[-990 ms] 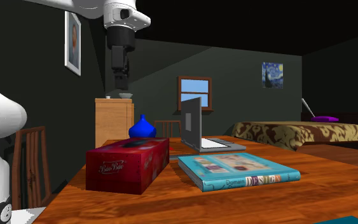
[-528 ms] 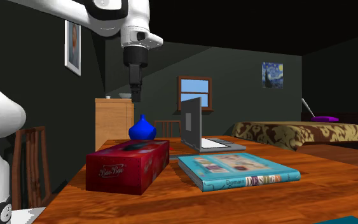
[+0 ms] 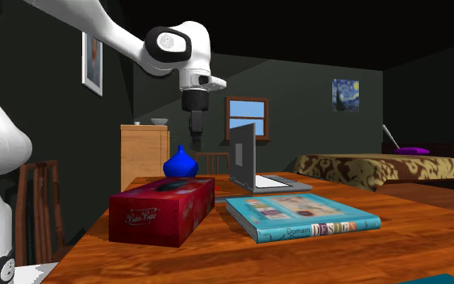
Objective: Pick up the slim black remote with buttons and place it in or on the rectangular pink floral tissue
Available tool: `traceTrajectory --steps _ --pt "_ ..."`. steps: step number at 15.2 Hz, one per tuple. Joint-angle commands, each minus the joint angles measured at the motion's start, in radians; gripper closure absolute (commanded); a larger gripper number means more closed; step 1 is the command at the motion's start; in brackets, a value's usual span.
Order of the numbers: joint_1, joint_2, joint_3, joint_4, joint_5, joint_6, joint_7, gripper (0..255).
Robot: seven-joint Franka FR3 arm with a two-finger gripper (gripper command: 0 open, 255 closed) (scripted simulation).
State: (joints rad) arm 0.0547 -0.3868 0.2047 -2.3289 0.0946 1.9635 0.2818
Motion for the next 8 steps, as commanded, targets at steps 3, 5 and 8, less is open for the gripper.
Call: traceTrajectory --steps 3,5,8 --pt "0.006 0.15 0.061 0.073 -0.037 0.072 0.082 0" --pt "0.009 0.228 0.086 0.117 -0.066 0.1 0.125 0" --pt "0.019 0.348 0.116 0.191 -0.121 0.133 0.192 0"
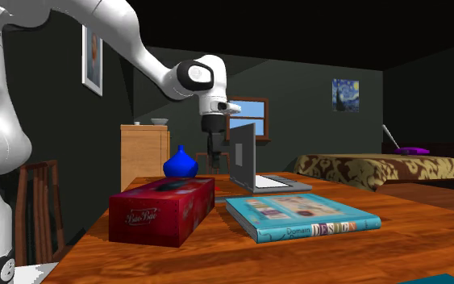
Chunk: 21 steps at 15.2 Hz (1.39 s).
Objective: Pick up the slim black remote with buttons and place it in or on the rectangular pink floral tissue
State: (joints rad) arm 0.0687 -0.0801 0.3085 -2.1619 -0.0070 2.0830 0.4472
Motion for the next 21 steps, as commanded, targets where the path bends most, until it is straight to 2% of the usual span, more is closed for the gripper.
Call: traceTrajectory --steps 1,9,16,21 --pt "0.01 0.082 0.019 0.052 -0.04 0.021 0.05 0" --pt "0.089 0.408 0.029 0.317 -0.206 0.029 0.209 0" --pt "0.092 0.452 0.016 0.28 -0.229 0.107 0.224 0" --pt "0.093 0.456 0.015 0.278 -0.231 0.114 0.226 0"
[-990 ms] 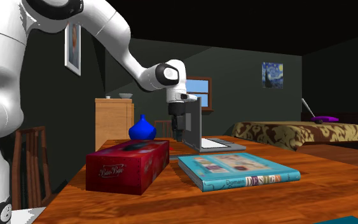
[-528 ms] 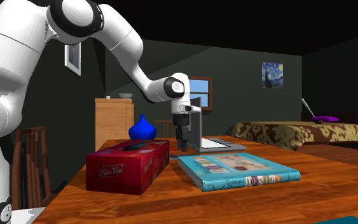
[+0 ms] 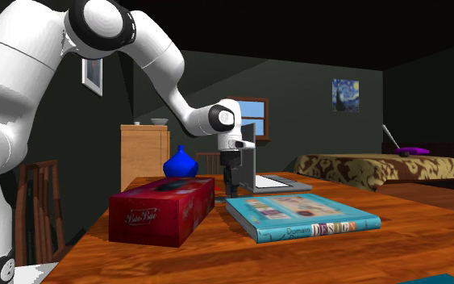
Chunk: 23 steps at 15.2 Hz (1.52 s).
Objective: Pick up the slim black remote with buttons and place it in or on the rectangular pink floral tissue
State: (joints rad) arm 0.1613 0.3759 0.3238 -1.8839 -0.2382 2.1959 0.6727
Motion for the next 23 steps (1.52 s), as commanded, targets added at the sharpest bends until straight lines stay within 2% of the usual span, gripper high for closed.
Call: traceTrajectory --steps 1,3,4,13,23 --pt "0.0 0.0 0.0 0.0 0.0 0.001 0.0 0" --pt "0.0 0.0 0.0 0.0 0.0 0.0 0.0 0" --pt "0.0 0.0 0.0 0.0 0.0 0.0 0.0 255" --pt "0.0 0.0 0.0 0.0 0.0 0.001 0.0 255" --pt "-0.009 -0.067 0.014 0.047 0.035 -0.109 -0.029 255"
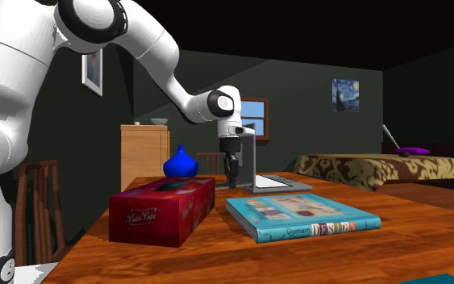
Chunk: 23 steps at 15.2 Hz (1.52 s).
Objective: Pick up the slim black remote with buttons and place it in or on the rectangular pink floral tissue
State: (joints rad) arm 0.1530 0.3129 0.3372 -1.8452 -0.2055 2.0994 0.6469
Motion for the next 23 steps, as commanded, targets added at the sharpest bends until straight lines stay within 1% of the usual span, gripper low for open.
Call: traceTrajectory --steps 1,12,23 --pt "-0.001 -0.01 0.002 0.015 0.006 -0.024 -0.005 255" --pt "-0.005 -0.061 0.011 0.097 0.034 -0.153 -0.031 255" --pt "-0.004 -0.088 0.016 0.208 0.049 -0.287 -0.049 255"
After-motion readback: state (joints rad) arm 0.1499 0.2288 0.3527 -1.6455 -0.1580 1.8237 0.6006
